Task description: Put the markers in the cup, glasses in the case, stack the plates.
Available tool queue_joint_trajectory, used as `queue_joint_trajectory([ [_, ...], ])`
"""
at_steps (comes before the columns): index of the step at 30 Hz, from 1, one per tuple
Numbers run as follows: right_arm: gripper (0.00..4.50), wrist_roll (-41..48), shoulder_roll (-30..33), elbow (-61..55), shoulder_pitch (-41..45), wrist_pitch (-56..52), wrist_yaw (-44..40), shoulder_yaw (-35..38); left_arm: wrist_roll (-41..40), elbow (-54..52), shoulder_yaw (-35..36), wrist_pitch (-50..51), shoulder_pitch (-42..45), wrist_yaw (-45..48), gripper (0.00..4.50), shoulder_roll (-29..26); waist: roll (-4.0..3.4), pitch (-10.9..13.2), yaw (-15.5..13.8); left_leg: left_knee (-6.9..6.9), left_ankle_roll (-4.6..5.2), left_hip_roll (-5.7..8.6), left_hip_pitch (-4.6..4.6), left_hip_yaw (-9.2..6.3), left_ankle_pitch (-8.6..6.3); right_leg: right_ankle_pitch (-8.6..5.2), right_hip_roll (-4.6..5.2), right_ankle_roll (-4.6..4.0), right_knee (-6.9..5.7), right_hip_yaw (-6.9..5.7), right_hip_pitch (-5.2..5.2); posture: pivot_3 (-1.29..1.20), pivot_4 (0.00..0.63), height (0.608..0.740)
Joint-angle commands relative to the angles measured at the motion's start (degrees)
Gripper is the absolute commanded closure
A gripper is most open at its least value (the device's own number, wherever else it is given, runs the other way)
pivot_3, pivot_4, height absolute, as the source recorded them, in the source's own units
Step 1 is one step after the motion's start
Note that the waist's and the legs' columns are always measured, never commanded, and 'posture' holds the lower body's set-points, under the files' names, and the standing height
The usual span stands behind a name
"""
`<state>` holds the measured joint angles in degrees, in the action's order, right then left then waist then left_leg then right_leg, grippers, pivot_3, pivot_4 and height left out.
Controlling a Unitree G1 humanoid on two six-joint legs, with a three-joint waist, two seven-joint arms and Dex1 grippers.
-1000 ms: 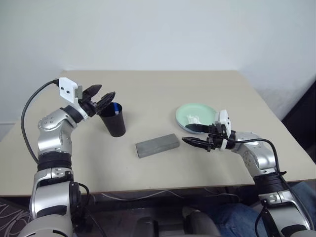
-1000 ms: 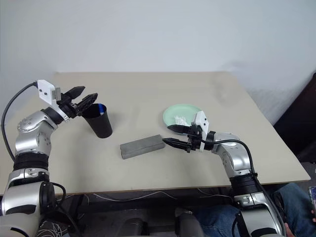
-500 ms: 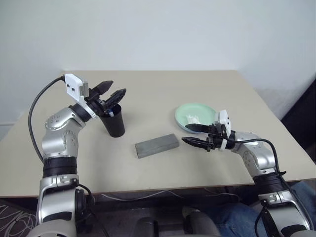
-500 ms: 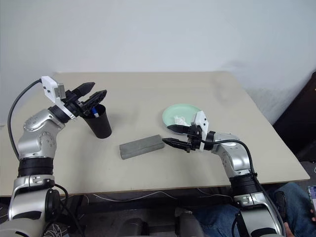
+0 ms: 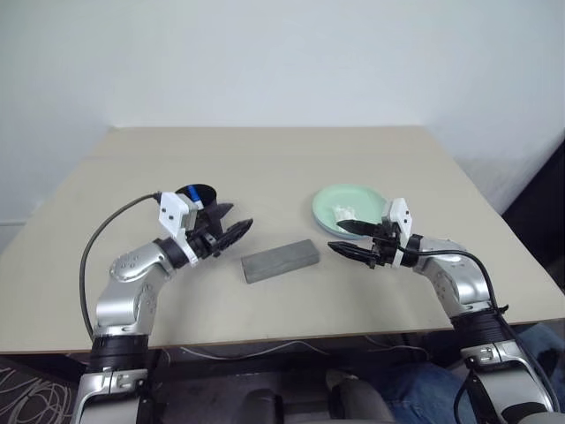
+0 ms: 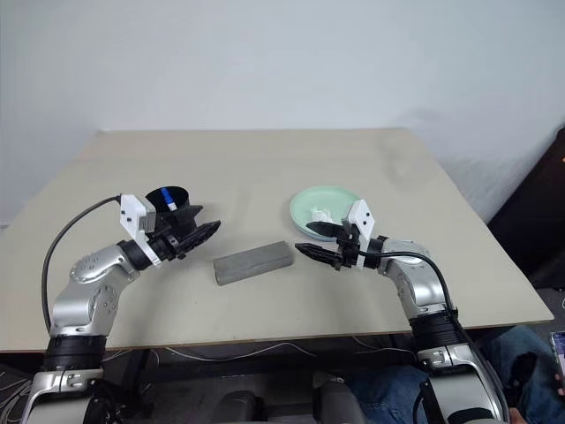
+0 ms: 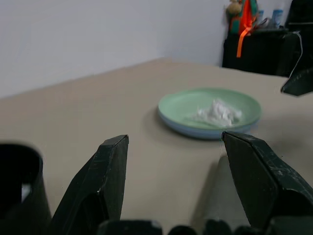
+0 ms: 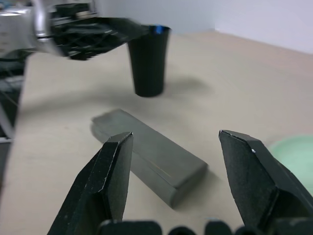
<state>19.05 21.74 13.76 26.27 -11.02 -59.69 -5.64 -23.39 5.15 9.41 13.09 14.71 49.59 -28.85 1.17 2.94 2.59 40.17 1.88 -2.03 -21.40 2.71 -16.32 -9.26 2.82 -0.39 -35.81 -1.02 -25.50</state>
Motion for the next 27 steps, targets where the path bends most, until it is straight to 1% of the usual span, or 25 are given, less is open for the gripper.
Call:
queue_joint_trajectory([
  [1,1.45,-1.29,1.64,1.05,-0.53,1.89,1.9,2.16,1.29,-1.38,-0.66,-2.26,-3.16,0.21,1.3,-0.32,0.0,0.0,-0.02,-0.01,0.0,0.0,0.0,0.0,0.0,0.0,0.01,0.0,0.01,0.0,0.0,0.0,0.0,0.721],
  [6,1.45,-1.22,3.58,2.31,-3.22,2.47,2.33,3.5,1.74,-2.42,-0.77,-3.11,-6.56,-1.37,1.3,0.84,0.0,0.0,-0.08,-0.01,0.0,0.01,-0.08,-0.02,0.0,-0.05,0.07,-0.07,0.05,-0.05,-0.03,0.0,0.0,0.721],
  [11,1.45,-0.32,5.86,3.4,-4.82,2.48,1.72,5.66,3.53,-1.31,-1.76,-5.03,-7.65,-2.24,1.3,1.3,-0.05,0.02,-0.02,-0.01,0.0,0.01,-0.03,-0.02,0.0,-0.07,0.06,-0.12,0.02,-0.02,-0.02,0.0,0.0,0.721],
  [15,1.45,-0.26,7.19,4.75,-5.99,2.76,1.54,7.18,3.46,-0.83,-1.34,-5.53,-8.09,-3.04,1.3,1.9,-0.05,0.02,-0.03,-0.01,0.0,0.01,-0.01,-0.02,0.0,-0.08,0.05,-0.13,0.01,-0.01,-0.01,0.0,0.0,0.721],
  [22,1.45,0.15,8.09,3.75,-8.2,1.86,0.98,8.24,3.29,-2.37,-1.72,-5.63,-9.92,-4.01,1.3,2.43,-0.06,0.02,-0.02,-0.02,0.0,0.0,-0.01,-0.03,-0.01,-0.08,0.05,-0.13,0.03,0.01,-0.02,0.0,0.0,0.721],
  [27,1.45,-0.03,7.89,3.53,-7.92,1.2,0.99,8.17,3.85,-4.11,-2.88,-5.45,-11.77,-4.83,1.3,3.04,-0.1,0.03,-0.01,-0.02,0.0,0.0,0.01,-0.05,-0.01,-0.08,0.05,-0.13,0.03,0.05,-0.02,0.0,0.0,0.721],
])
